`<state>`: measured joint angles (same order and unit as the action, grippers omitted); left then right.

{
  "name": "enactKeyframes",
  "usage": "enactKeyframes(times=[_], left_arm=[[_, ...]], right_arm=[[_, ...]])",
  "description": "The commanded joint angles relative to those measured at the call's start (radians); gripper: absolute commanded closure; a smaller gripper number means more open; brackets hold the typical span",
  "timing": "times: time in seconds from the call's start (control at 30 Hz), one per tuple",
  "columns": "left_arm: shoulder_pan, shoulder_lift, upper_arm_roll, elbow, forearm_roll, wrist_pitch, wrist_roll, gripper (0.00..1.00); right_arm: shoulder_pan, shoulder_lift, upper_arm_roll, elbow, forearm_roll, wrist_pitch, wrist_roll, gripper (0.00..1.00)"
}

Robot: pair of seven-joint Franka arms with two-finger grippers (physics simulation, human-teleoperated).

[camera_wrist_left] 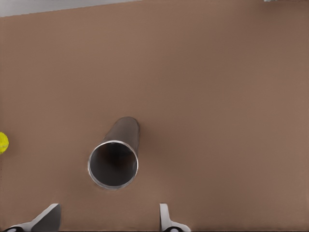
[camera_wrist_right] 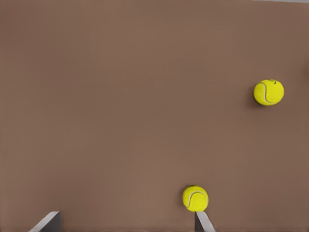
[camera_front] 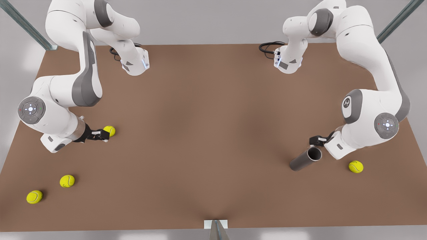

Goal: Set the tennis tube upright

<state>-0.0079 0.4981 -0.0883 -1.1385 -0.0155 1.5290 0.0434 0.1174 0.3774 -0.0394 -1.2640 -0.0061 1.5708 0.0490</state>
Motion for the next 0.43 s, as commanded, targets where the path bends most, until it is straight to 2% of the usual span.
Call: enactKeyframes(times=[0.0, 0.07, 0.13, 0.2, 0.27, 0.4], left_arm=[[0.0, -0.003, -0.001, 0.003, 0.002, -0.009, 0.0, 0.0], [0.005, -0.007, -0.001, 0.091, 0.058, -0.139, 0.0, 0.0], [-0.003, -0.006, 0.004, 0.126, 0.065, -0.187, 0.001, 0.0], [-0.001, -0.053, -0.001, 0.108, 0.089, -0.175, 0.003, 0.0], [-0.001, -0.121, 0.001, 0.01, 0.092, -0.11, 0.003, 0.0], [0.002, -0.125, 0.001, 0.006, 0.091, -0.11, 0.003, 0.0]], right_arm=[[-0.001, 0.0, 0.0, 0.0, 0.0, 0.0, 0.0, 0.0], [-0.001, 0.0, 0.0, 0.0, 0.0, 0.0, -0.001, 0.0], [-0.002, 0.0, 0.0, 0.0, 0.0, 0.0, -0.001, 0.0], [-0.004, 0.0, 0.0, 0.0, -0.002, 0.0, 0.0, 0.0], [-0.002, 0.0, 0.0, 0.0, -0.002, 0.0, 0.0, 0.0], [-0.001, 0.0, 0.0, 0.0, 0.0, 0.0, 0.0, 0.0]])
